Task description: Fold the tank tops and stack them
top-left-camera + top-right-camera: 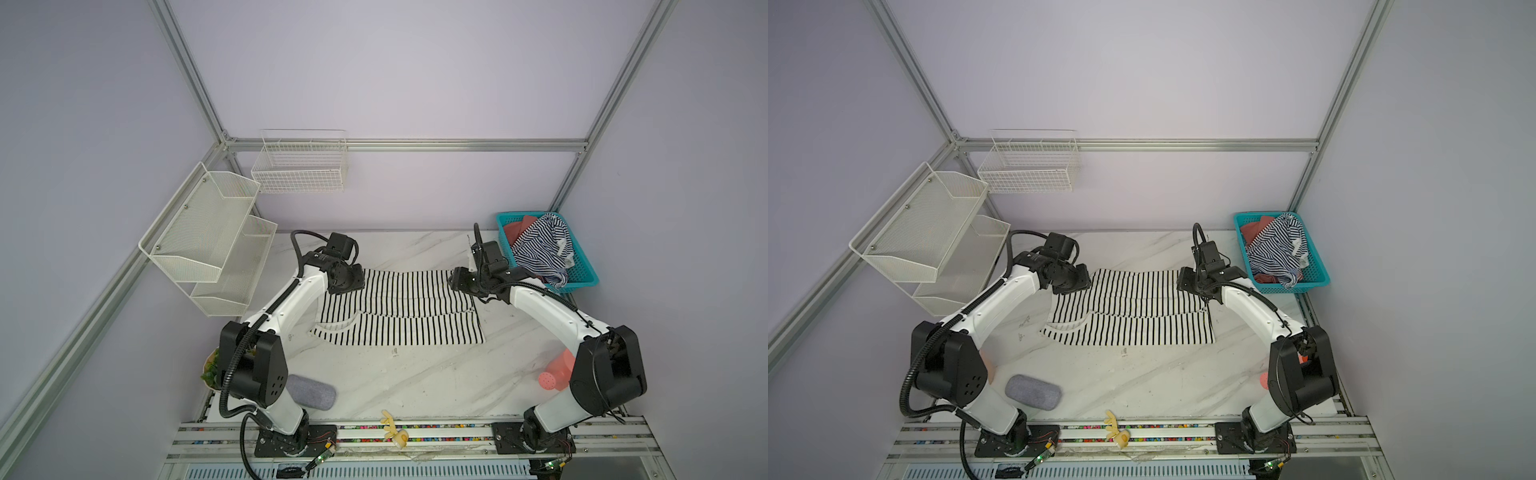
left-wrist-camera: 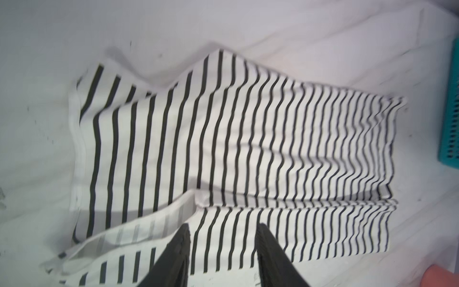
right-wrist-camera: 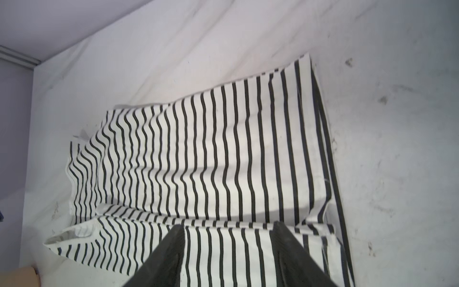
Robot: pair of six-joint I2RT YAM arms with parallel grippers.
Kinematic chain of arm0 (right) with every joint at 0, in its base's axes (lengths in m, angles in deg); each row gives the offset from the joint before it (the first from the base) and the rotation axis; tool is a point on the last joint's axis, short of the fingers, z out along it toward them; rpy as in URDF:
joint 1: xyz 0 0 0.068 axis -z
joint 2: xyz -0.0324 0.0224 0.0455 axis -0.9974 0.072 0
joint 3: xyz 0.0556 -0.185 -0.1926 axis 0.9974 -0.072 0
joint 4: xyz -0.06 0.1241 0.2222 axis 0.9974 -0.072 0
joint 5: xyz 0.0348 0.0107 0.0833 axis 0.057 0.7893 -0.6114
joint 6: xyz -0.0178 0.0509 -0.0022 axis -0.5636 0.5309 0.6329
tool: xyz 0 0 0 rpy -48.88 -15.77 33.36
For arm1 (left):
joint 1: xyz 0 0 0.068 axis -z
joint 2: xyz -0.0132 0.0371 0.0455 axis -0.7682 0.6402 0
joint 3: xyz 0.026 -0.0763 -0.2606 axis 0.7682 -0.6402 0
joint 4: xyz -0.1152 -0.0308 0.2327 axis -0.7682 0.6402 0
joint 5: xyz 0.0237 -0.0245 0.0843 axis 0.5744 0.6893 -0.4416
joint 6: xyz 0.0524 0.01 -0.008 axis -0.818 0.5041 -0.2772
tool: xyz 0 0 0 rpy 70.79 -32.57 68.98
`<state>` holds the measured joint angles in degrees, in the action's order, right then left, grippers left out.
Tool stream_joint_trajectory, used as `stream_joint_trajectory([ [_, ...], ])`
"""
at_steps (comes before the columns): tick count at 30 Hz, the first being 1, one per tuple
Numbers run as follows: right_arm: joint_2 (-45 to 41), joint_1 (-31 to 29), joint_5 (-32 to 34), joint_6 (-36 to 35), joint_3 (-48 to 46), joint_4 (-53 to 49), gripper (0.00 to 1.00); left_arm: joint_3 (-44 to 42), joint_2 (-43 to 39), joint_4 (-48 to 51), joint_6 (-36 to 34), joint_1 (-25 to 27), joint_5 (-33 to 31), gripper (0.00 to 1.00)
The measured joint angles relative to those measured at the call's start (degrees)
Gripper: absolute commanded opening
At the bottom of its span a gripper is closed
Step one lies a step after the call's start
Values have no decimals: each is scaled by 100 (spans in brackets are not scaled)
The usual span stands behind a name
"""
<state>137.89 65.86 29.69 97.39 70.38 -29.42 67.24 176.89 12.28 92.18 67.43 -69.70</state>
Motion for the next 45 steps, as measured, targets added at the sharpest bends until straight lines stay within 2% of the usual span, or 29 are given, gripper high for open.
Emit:
stream_joint_trajectory([
  [4, 778, 413, -83, -330, 682, -9, 59, 1331, 949, 0, -258, -66, -15, 44],
  [8, 1620, 691, -111, -603, 1222, -39, 60, 2286, 1982, 83, -415, -144, 74, 44],
  [17, 2785, 837, -155, -894, 2186, -122, 60, 3198, 3445, 330, -643, -249, 105, 44],
  [23, 3344, 1067, -219, -894, 2680, -125, 57, 3683, 3812, 337, -654, -415, 157, 44],
  [29, 3797, 1176, -308, -894, 2920, -136, 57, 3799, 3936, 330, -654, -570, 179, 44],
  [39, 3934, 1211, -407, -894, 3005, -133, 57, 3832, 4266, 332, -656, -597, 374, 43],
  [45, 3960, 1250, -439, -894, 3029, -129, 46, 3832, 4330, 387, -660, -597, 527, 36],
])
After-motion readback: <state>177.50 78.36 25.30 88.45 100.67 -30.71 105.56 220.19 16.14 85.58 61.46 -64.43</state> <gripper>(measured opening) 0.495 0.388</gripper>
